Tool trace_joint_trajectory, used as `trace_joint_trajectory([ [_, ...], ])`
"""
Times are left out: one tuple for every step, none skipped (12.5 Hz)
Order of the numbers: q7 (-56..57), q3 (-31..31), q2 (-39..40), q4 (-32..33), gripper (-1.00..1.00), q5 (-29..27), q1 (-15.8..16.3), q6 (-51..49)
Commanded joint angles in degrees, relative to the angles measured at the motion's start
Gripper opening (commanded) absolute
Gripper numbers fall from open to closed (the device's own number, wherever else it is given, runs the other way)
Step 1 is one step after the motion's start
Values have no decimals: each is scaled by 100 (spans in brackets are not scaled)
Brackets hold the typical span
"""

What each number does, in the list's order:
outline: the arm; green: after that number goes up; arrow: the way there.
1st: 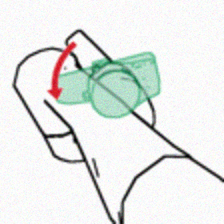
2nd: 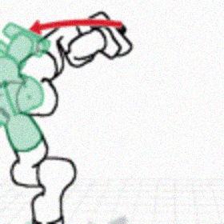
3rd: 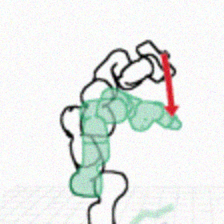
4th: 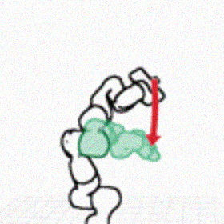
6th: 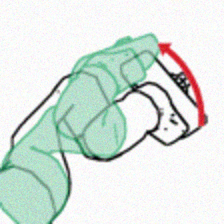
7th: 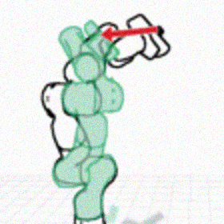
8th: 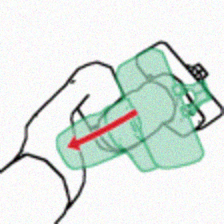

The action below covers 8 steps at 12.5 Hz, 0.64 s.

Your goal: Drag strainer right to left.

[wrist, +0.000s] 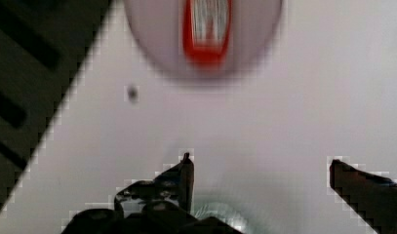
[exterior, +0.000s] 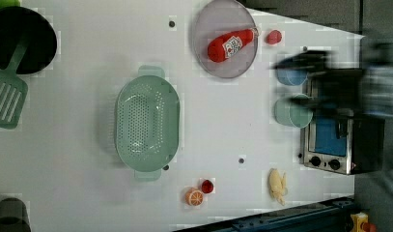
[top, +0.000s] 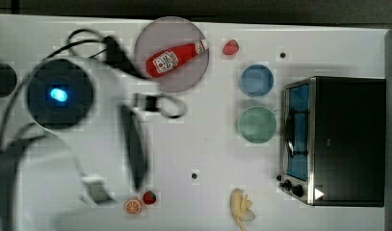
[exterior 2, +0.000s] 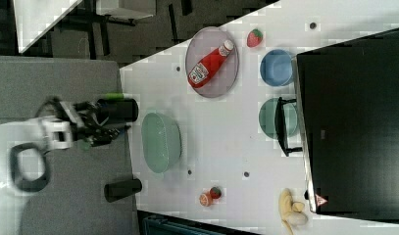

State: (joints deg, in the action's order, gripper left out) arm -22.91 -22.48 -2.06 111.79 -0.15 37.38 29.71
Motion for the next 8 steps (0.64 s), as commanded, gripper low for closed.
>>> trace_joint_trajectory([
  [1845,-880,-510,30,100,450,-248,-1167],
  [1995,-1059,-734,36,100,499,-255,-1504],
  [1996,-1179,-924,37,100,507,-256,-1753],
  [1996,-1252,-1099,29,100,574,-271,-1951],
  [2006,-1292,-1262,23,100,774,-289,-2052],
  [2082,-1297,-1399,27,100,1038,-289,-2067],
  [2083,-1296,-1489,48,100,1321,-287,-2087],
  [2083,-1299,-1520,67,100,1461,-288,-2084],
])
